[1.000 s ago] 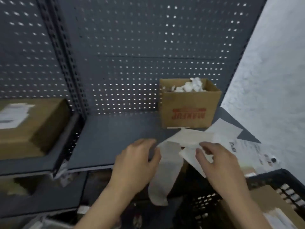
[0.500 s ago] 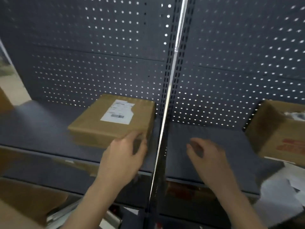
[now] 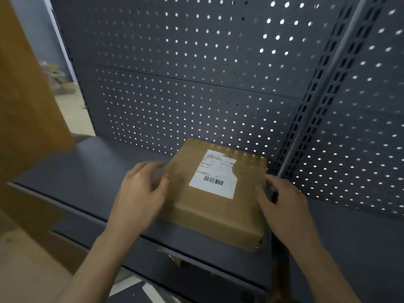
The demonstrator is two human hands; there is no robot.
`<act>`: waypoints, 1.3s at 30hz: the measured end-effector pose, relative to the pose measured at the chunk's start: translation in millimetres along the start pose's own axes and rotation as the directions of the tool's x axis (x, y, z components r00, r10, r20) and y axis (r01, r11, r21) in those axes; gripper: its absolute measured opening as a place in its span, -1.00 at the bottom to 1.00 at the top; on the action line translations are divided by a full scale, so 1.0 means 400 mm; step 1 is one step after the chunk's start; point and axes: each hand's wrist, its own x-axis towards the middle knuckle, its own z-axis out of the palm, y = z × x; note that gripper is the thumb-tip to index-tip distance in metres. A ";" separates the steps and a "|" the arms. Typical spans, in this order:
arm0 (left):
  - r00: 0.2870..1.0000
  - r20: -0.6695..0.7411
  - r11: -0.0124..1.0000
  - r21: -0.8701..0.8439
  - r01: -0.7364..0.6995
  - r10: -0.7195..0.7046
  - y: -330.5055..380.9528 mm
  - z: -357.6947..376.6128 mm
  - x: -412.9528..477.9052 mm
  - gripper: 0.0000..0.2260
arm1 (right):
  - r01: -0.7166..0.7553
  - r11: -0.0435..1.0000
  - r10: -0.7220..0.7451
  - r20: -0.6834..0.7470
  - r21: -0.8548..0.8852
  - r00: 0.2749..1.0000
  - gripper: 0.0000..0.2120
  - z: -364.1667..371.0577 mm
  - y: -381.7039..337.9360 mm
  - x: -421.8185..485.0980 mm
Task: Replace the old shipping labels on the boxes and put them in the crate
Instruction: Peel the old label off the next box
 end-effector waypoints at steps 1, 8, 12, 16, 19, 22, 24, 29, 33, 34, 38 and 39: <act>1.000 0.009 1.000 -0.001 0.029 -0.029 -0.005 0.008 0.020 -0.68 | -0.013 1.000 0.013 0.003 0.005 1.000 -0.58 0.002 0.000 0.014; 0.927 0.257 0.955 -0.046 0.292 -0.272 -0.012 0.057 0.133 -0.66 | -0.239 0.968 0.227 0.138 0.074 0.964 -0.32 0.028 0.014 0.086; 0.875 0.378 0.934 -0.065 0.350 -0.302 -0.030 0.086 0.177 -0.69 | -0.310 0.925 0.261 0.223 0.220 0.939 -0.49 0.049 0.015 0.101; 0.838 0.478 0.931 -0.102 0.351 -0.263 -0.053 0.107 0.195 -0.71 | -0.368 0.865 0.307 0.222 0.342 0.926 -0.72 0.058 0.004 0.096; 0.841 0.489 0.930 -0.142 0.339 -0.232 -0.051 0.107 0.188 -0.74 | -0.401 0.837 0.351 0.197 0.373 0.916 -0.78 0.056 -0.007 0.085; 0.845 0.501 0.931 -0.183 0.317 -0.189 -0.038 0.107 0.173 -0.79 | -0.419 0.834 0.398 0.133 0.359 0.908 -0.78 0.043 -0.010 0.067; 0.842 0.515 0.931 -0.205 0.302 -0.160 -0.025 0.112 0.166 -0.78 | -0.418 0.843 0.414 0.086 0.338 0.906 -0.79 0.024 -0.005 0.055; 0.844 0.529 0.929 -0.259 0.266 -0.094 0.032 0.139 0.134 -0.81 | -0.415 0.866 0.435 -0.011 0.280 0.900 -0.83 -0.044 0.024 0.026; 0.838 0.543 0.926 -0.294 0.238 -0.043 0.088 0.170 0.096 -0.81 | -0.435 0.856 0.465 -0.050 0.278 0.884 -0.81 -0.103 0.078 -0.010; 0.837 0.547 0.928 -0.296 0.224 -0.028 0.105 0.179 0.085 -0.82 | -0.438 0.855 0.469 -0.053 0.278 0.881 -0.80 -0.119 0.095 -0.017; 0.839 0.544 0.924 -0.315 0.214 -0.009 0.181 0.225 0.036 -0.84 | -0.440 0.853 0.472 -0.053 0.280 0.880 -0.82 -0.188 0.176 -0.031; 0.840 0.543 0.923 -0.317 0.219 -0.013 0.201 0.239 0.022 -0.83 | -0.440 0.855 0.470 -0.049 0.275 0.881 -0.84 -0.209 0.197 -0.033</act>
